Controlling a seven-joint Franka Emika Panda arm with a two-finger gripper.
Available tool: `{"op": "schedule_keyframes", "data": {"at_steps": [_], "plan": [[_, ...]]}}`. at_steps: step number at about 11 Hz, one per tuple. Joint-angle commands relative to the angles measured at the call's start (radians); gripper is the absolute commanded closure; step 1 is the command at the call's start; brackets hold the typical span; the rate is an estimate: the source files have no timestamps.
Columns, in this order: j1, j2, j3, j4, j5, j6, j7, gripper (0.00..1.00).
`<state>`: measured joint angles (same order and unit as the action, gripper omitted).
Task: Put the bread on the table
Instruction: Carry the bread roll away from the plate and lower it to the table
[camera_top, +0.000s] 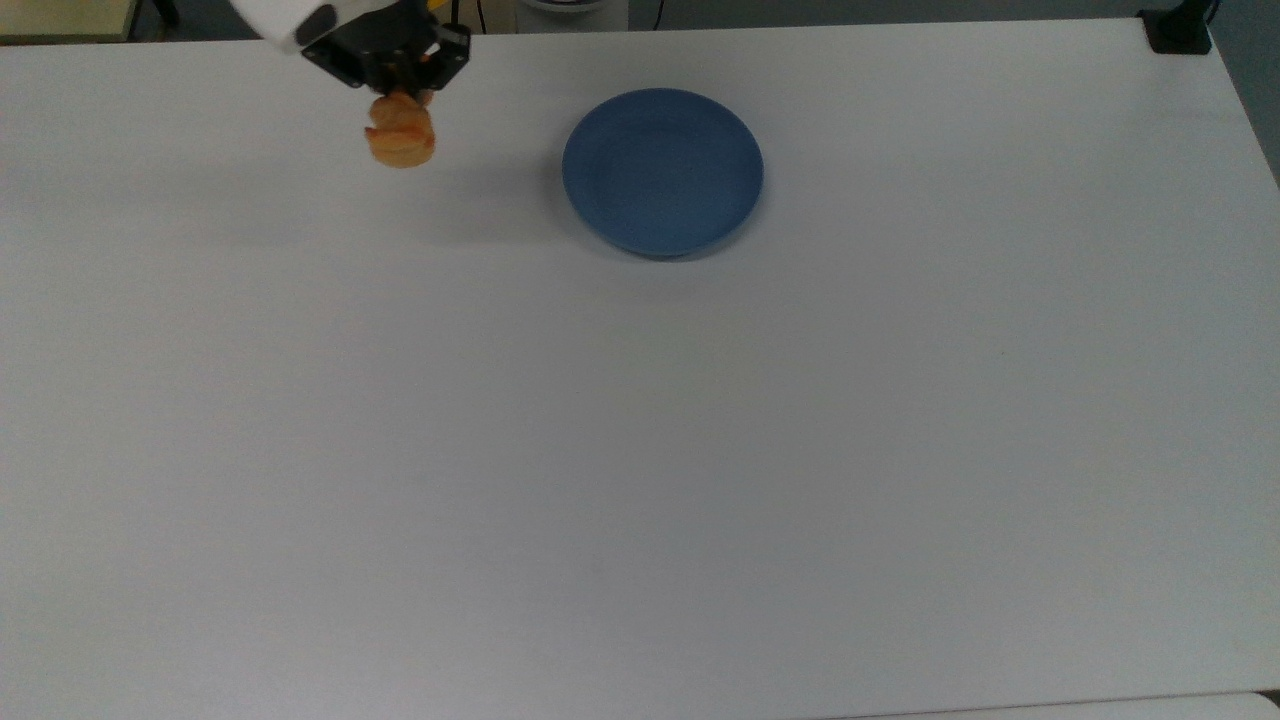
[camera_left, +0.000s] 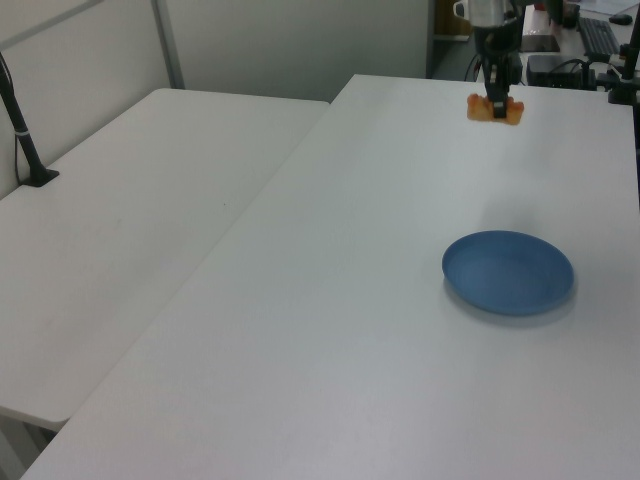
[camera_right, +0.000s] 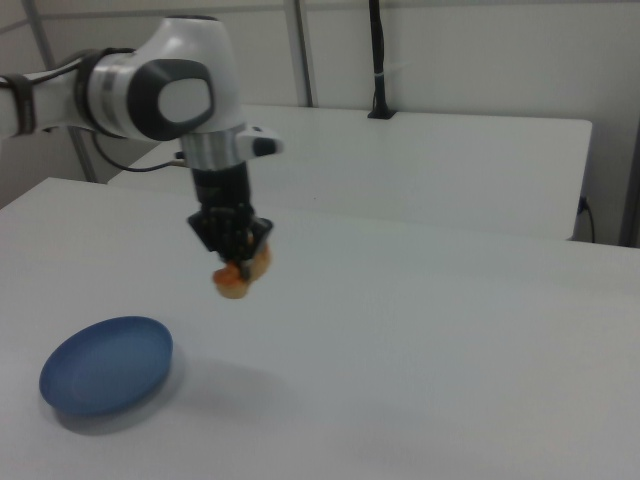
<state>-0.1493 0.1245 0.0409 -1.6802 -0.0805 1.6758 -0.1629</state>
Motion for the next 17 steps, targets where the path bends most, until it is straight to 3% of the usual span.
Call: {"op": "schedule_keyframes", "data": {"at_steps": [1,5,11,14,17], "plan": [[-0.036,0.113,-0.061,0.111,-0.004,0.105,-0.041,0.84],[-0.116,0.239,-0.065,0.139,-0.002,0.419,-0.040,0.83],[-0.130,0.444,-0.065,0.148,-0.005,0.841,-0.041,0.82],[-0.141,0.518,-0.065,0.194,-0.013,0.886,-0.146,0.82],[-0.144,0.529,-0.065,0.195,-0.011,0.887,-0.175,0.82]]}}
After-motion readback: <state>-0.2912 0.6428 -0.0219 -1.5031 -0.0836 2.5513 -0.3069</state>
